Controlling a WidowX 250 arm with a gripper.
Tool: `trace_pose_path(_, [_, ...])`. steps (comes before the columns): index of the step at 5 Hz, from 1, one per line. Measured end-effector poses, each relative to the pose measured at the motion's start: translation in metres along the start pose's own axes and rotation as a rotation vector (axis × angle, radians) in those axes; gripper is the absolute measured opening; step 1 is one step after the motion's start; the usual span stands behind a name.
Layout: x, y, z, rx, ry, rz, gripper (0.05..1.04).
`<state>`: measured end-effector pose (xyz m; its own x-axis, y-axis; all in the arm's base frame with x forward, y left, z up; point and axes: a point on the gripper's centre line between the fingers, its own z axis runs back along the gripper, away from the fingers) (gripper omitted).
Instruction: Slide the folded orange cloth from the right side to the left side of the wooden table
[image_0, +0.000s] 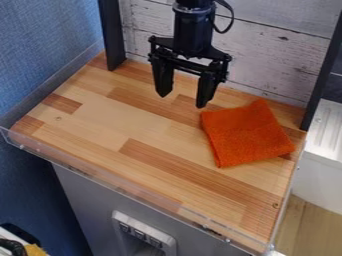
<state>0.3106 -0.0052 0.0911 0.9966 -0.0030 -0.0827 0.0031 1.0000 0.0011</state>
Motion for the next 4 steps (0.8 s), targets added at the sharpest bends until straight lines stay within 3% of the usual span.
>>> trace_pose_path(1, [0.002, -0.008, -0.002, -0.002, 0.005, -0.035, 0.999])
trace_pose_path(4, [0.024, -0.054, 0.002, 0.012, -0.095, -0.239, 0.999])
